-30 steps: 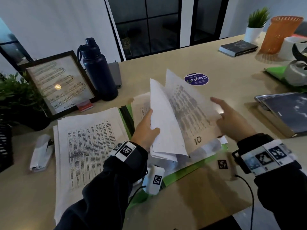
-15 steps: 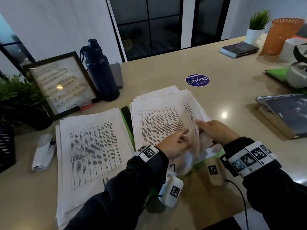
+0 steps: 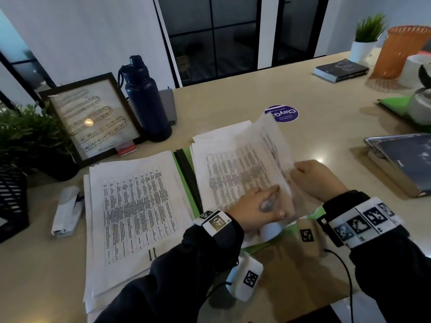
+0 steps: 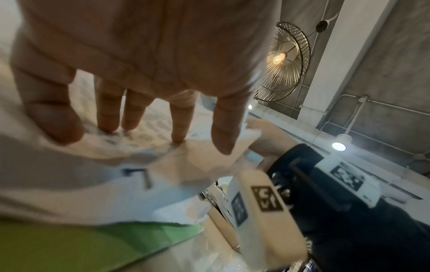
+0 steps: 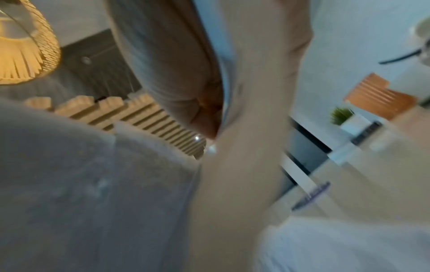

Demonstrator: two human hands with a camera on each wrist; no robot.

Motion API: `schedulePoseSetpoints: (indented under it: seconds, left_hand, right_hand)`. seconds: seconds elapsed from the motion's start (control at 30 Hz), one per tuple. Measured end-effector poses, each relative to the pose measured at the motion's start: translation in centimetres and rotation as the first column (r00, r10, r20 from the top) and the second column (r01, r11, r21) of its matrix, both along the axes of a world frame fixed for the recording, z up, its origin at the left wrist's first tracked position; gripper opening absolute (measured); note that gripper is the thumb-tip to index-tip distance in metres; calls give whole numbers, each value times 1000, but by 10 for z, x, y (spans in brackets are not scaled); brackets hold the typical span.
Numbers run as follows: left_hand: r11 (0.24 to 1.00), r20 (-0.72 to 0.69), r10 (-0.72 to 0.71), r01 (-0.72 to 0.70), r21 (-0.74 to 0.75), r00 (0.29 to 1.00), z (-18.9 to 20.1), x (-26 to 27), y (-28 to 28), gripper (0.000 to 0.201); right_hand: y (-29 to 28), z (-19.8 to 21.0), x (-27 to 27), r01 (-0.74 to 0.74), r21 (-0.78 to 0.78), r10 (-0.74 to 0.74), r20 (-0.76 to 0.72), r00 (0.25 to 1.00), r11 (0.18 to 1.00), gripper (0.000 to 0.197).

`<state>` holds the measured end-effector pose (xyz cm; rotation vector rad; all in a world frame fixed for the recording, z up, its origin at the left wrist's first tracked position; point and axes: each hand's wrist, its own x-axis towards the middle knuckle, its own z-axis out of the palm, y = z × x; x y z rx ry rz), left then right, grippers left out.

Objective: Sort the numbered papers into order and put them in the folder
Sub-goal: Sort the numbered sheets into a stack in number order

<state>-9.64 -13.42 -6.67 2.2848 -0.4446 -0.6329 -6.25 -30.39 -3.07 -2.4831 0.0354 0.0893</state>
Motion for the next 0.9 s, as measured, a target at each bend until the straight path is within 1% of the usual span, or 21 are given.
schedulePoseSetpoints:
  seconds: [0.07,0.13,0.2,0.27,0.3,0.33,0.4,0.43,0.47,0.5,0.53,0.57,0.6,0.63,0.67,0.7,0.73,0.77,0.83,0.87,0.9]
  left_hand:
    - [997,-9,-18,18,77,1000,-3,2,1,75]
    - [996,-20,16,-14,90,1000,-2,2,3,72]
    - [995,-1,34,-33,91,999,-2,-1,2,69]
    - [995,27,62,-64,81,998,-3,-2,2,70]
    - [995,41,83,-85,60,996,-3,-3,2,72]
    - [994,52,100,-102,45,994,-5,-3,2,72]
    - [992,63,109,-112,49,992,-5,-4,4,71]
    - [994,59,98,-101,49,993,-4,-4,5,68]
    - [996,61,78,-81,47,995,-2,-5,7,65]
    - [996,71,65,-69,50,995,1,-5,8,61]
    - [996,68,78,-80,30,995,6,-4,11,59]
    - [990,36,134,-132,-47,990,12,-2,17,57]
    - [954,-58,232,-239,-182,971,21,1,25,57]
    - [858,-204,327,-380,-346,923,32,3,34,57]
    - [725,-344,366,-496,-477,865,41,7,45,59]
    - [605,-439,372,-572,-553,818,48,10,56,62]
    - [511,-507,368,-625,-590,779,55,13,68,67]
    - [411,-557,370,-668,-620,744,63,12,76,69]
    - [317,-604,358,-701,-639,712,78,10,89,65]
    - [340,-586,385,-700,-628,713,84,5,93,62]
    - [371,-584,376,-694,-617,720,87,-2,91,57]
  right_hand:
    - [-6,14,1,40,-74,-23,212,977,996,27]
    - [-13,34,2,70,-72,-36,396,918,995,32]
    - [-19,53,7,24,-108,28,455,890,994,32]
    - [-22,64,13,-38,-225,130,410,903,974,35]
    - [-24,67,17,-14,-248,124,435,892,969,35]
    - [-26,71,19,51,-238,78,501,862,970,34]
    - [-30,81,19,235,-218,-30,669,742,947,34]
    - [-33,86,21,304,-216,-58,722,689,928,34]
    - [-34,93,17,330,-191,-85,740,667,924,35]
    - [-37,96,22,314,-162,-90,750,656,935,36]
    - [-36,101,24,253,-99,-96,746,659,962,36]
    - [-36,106,28,151,30,-128,707,696,988,35]
    - [-33,110,31,21,243,-176,639,749,970,32]
    - [-28,112,31,-110,473,-202,560,804,874,30]
    - [-21,111,28,-174,647,-220,481,849,743,30]
    - [-11,112,22,-199,720,-211,437,874,665,31]
    - [-2,110,17,-215,751,-165,396,903,624,32]
    - [4,101,17,-242,804,-110,354,929,544,31]
    - [20,81,11,-238,903,48,237,970,357,31]
    - [27,73,6,-163,946,102,139,985,280,35]
    - [34,66,5,-84,970,124,57,991,229,39]
